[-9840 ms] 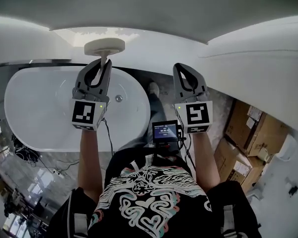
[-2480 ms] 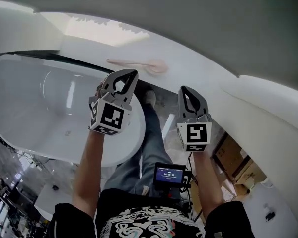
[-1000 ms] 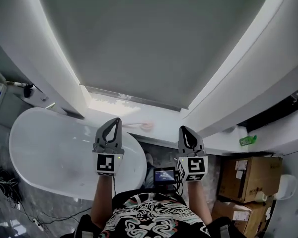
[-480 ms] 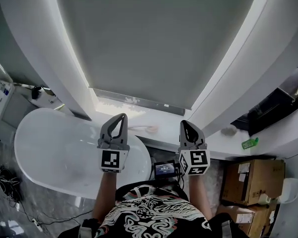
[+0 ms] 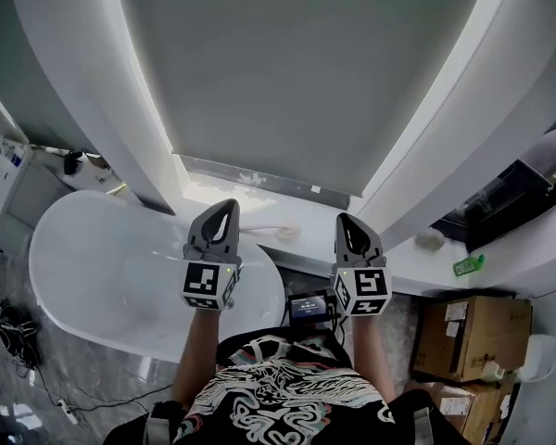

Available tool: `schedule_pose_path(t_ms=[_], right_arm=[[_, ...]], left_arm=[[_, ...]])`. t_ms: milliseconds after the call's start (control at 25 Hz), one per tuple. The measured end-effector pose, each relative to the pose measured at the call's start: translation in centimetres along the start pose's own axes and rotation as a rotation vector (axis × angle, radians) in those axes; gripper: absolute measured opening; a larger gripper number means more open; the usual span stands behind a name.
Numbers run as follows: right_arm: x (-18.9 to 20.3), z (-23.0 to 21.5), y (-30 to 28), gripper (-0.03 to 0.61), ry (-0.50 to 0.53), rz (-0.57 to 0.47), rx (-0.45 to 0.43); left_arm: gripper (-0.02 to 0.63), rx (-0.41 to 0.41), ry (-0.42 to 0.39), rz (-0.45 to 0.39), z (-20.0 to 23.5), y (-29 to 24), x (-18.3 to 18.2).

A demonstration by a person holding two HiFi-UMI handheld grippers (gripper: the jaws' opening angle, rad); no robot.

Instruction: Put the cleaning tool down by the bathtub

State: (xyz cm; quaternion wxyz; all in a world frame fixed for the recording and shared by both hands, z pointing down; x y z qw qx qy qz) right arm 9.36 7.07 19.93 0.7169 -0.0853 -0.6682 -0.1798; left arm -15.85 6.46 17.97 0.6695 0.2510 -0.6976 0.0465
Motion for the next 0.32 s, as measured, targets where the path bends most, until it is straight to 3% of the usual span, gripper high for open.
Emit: schedule_pose_path(t_ms=[320], right_arm=[[-0.28, 0.23, -0.07, 0.028, -0.054, -0.019, -0.012]], left_arm=[[0.017, 0.006, -0.014, -0.031, 0.01, 0.92, -0.50]])
Point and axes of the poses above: the fingertips, and each gripper's own axes: y backward along the fingers, z to its left, x out of its underside, the point moved 6 cm from there along y, backward along the fingers, and after that the axes turned 14 degrees about -z, right-handed, at the moved point
